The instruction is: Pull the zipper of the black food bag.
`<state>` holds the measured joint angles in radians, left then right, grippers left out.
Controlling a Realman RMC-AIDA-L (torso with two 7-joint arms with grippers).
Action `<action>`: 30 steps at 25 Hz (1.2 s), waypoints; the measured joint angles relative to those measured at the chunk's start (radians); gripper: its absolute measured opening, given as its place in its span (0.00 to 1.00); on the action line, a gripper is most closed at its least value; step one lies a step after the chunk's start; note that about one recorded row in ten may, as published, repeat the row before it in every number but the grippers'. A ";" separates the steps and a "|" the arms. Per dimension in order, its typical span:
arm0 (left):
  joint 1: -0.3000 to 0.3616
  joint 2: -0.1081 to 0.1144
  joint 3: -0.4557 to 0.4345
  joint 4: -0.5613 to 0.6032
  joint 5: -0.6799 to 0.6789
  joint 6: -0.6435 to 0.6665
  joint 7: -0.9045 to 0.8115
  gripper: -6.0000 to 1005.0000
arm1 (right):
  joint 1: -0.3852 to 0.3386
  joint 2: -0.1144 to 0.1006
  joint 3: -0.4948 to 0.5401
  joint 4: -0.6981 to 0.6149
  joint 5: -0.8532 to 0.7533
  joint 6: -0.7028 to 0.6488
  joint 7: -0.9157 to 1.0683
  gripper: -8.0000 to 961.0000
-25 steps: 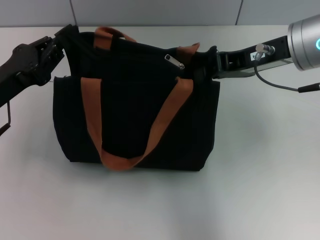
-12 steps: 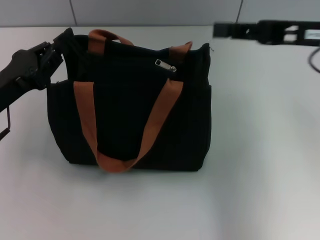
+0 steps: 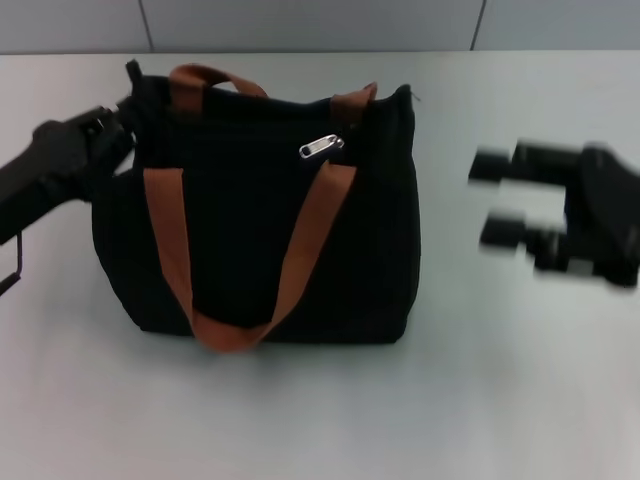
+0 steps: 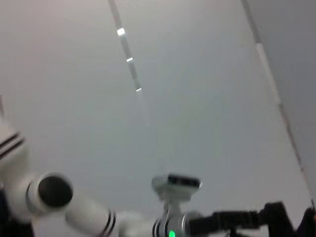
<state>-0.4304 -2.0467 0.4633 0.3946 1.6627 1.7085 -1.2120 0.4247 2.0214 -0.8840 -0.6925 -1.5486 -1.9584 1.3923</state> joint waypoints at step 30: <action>0.079 0.060 0.315 0.189 0.075 0.274 0.158 0.83 | 0.028 0.060 -0.013 0.160 -0.264 0.121 -0.379 0.73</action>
<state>-0.3509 -1.9868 0.7785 0.5833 1.7376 1.9821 -1.0535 0.4524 2.0818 -0.8969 -0.5324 -1.8128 -1.8379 1.0137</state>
